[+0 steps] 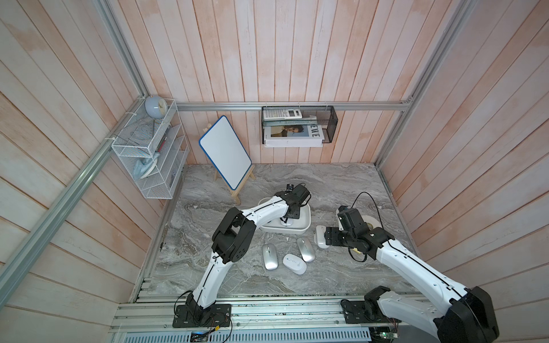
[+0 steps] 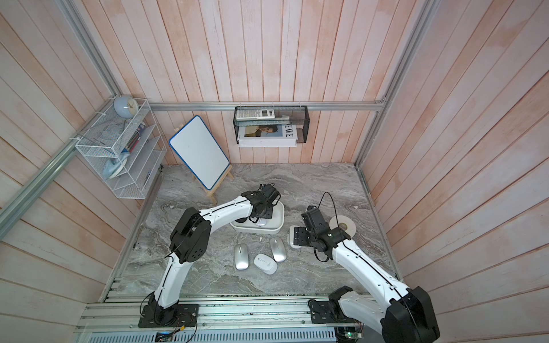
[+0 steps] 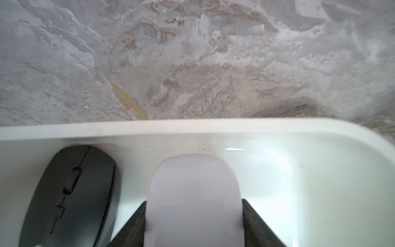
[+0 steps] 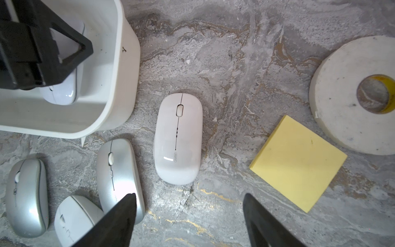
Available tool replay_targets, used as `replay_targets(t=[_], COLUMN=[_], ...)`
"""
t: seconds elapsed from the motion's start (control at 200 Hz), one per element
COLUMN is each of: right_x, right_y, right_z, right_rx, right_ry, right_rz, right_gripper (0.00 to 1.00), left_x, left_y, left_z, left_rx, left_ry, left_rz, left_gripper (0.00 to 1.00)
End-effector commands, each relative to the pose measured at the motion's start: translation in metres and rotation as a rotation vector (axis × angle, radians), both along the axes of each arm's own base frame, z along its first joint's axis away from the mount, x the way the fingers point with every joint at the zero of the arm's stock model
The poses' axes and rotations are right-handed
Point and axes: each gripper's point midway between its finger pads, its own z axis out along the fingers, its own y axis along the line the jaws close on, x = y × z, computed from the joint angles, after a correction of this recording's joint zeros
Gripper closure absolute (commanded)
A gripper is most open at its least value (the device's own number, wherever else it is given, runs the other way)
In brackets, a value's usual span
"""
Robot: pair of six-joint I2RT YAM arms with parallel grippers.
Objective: Take out the mouse from the storage box
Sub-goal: Pick up the mouse from the storage box.
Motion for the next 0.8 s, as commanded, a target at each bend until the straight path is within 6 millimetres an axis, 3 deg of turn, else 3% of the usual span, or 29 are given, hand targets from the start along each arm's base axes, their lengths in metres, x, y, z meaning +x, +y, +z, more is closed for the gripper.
replay_targets(t=[0.0, 0.41, 0.795], right_x=[-0.001, -0.005, -0.008], right_y=[-0.003, 0.0, 0.001], right_z=[0.0, 0.006, 0.01], right_rx=[0.012, 0.039, 0.043], right_ry=[-0.009, 0.007, 0.033], right_rz=[-0.019, -0.025, -0.033], right_gripper=[0.18, 0.18, 0.18], left_x=[-0.001, -0.029, -0.071], left_y=[0.001, 0.027, 0.083], left_z=[0.039, 0.09, 0.126], left_rx=[-0.016, -0.041, -0.034], left_ry=[-0.073, -0.131, -0.187], left_rz=[-0.014, -0.007, 0.046], left_gripper=[0.48, 0.48, 0.49])
